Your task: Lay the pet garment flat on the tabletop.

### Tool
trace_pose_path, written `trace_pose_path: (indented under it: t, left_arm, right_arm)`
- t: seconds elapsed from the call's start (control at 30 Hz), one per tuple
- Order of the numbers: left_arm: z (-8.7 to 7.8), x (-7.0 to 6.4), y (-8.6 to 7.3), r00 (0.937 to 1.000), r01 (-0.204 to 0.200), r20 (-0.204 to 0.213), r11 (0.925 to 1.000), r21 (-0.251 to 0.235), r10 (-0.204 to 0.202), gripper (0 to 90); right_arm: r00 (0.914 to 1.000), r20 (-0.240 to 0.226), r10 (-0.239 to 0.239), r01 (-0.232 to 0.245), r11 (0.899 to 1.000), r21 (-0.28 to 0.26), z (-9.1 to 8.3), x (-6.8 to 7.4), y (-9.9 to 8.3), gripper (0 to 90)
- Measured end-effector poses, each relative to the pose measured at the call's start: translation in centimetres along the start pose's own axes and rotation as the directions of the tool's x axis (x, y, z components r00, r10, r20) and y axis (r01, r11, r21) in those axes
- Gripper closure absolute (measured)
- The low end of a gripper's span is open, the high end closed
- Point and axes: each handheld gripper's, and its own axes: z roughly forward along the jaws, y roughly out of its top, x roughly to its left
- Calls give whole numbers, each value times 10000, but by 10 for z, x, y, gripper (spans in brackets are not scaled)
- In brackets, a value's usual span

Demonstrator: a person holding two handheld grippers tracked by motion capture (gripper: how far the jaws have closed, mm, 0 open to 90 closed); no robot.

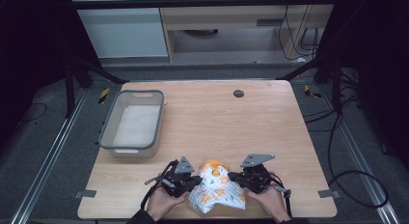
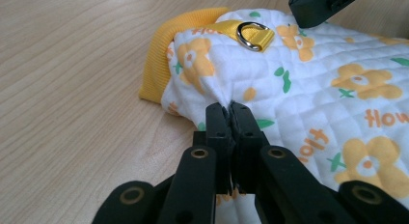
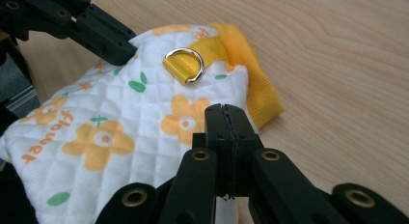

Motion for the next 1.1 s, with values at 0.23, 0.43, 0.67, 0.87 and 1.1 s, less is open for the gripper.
trace_pose_path:
  t: [0.23, 0.43, 0.67, 0.87, 1.1]
  left_arm:
    - [-12, -1, 5, 10000, 93, 34, 9976, -687, -91, 881]
    - [-32, -6, 19, 9997, -204, -134, 9911, -1313, 188, 881]
    - [-54, -9, 51, 9981, -523, -436, 9738, -2213, 437, 881]
    - [-67, -7, 73, 9959, -618, -804, 9577, -2811, 406, 881]
    - [-63, 11, 100, 9872, -467, -1594, 9412, -3347, -77, 881]
  right_arm:
    - [10000, -20, -57, 56, 9988, -488, -13, 2, 6, 900]
    - [9995, 114, -280, 292, 9922, -1210, -32, 6, 19, 900]
    - [9966, 727, -394, 560, 9683, -2434, -57, 10, 40, 900]
    - [9917, 1285, -98, 551, 9336, -3540, -66, 7, 57, 900]
    - [9773, 2105, 245, 656, 9093, -4108, -58, -4, 77, 900]
